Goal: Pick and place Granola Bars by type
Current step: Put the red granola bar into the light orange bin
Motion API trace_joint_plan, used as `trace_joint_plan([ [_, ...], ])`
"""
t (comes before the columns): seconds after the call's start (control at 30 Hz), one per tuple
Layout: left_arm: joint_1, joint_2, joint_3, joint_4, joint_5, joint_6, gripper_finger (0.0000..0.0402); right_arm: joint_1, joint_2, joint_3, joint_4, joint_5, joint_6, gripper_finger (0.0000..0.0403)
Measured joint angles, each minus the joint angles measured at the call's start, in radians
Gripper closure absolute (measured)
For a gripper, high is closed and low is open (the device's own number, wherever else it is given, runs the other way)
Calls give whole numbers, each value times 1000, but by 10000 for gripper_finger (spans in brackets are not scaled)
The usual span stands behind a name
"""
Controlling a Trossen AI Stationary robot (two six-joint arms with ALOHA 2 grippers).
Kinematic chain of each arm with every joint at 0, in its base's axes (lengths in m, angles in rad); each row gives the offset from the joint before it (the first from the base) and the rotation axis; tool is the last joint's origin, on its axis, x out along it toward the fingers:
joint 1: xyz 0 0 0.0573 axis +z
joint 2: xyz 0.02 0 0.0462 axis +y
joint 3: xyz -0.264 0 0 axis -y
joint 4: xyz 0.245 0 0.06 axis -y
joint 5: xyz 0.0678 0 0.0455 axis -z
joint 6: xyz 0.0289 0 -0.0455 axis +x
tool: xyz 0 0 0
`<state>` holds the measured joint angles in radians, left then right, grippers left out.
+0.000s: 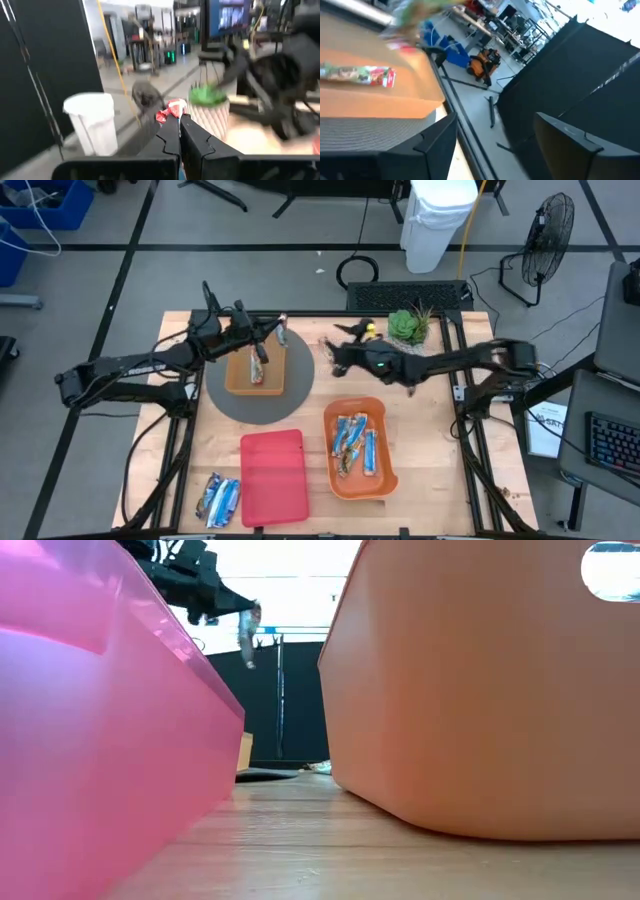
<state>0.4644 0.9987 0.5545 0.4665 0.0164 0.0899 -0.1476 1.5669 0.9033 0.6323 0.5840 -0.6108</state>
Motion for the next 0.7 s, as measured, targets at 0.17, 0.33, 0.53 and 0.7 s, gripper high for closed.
trace_joint_plan([
  [0.17,-2,-89,-16,-214,-71,-45,399,0,-278,-179,11,-9,107,150],
  [0.33,-2,-112,-59,-309,-143,-140,399,-2,-521,-315,26,-7,177,155],
  [0.53,0,-104,-155,-303,-175,-273,400,-2,-727,-404,33,-43,226,154],
  [0.7,19,-105,-251,-234,-157,-411,397,-1,-791,-434,-2,-144,284,158],
])
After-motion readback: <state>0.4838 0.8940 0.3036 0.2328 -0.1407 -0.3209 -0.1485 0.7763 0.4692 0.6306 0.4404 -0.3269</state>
